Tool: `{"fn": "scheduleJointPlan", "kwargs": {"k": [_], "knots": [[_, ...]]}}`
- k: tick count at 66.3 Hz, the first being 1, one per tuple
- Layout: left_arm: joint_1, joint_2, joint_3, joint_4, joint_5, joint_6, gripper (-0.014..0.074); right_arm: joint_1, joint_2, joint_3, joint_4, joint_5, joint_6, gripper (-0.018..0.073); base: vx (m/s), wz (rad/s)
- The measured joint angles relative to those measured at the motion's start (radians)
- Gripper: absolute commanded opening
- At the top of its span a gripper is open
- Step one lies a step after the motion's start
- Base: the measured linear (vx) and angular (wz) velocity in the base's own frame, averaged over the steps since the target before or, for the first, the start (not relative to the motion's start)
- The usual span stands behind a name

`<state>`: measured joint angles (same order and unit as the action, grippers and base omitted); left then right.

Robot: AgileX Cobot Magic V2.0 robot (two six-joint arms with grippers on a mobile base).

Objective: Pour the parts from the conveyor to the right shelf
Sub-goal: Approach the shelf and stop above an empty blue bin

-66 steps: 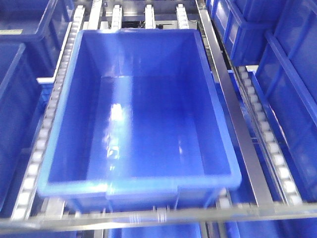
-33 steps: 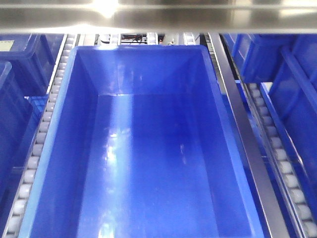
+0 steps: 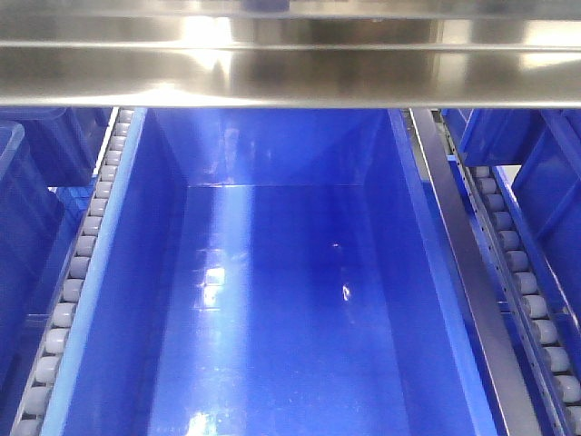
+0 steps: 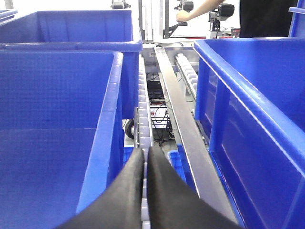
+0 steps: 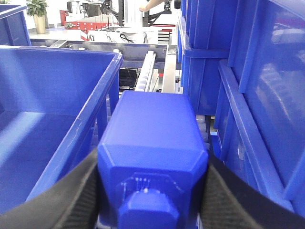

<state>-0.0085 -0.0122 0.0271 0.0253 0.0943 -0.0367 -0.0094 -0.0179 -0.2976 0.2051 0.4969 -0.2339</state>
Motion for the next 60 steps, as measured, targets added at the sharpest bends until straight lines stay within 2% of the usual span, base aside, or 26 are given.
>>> {"fn": "scheduleJointPlan", "kwargs": {"k": [51, 60], "knots": [[0.0, 0.0, 0.0, 0.0, 0.0, 0.0, -0.0006, 0.0, 0.0, 0.0, -0.002, 0.0, 0.0, -0.0001, 0.0, 0.0], [0.0, 0.0, 0.0, 0.0, 0.0, 0.0, -0.0006, 0.0, 0.0, 0.0, -0.02, -0.055, -0.004, -0.0001, 0.0, 0.0]]}}
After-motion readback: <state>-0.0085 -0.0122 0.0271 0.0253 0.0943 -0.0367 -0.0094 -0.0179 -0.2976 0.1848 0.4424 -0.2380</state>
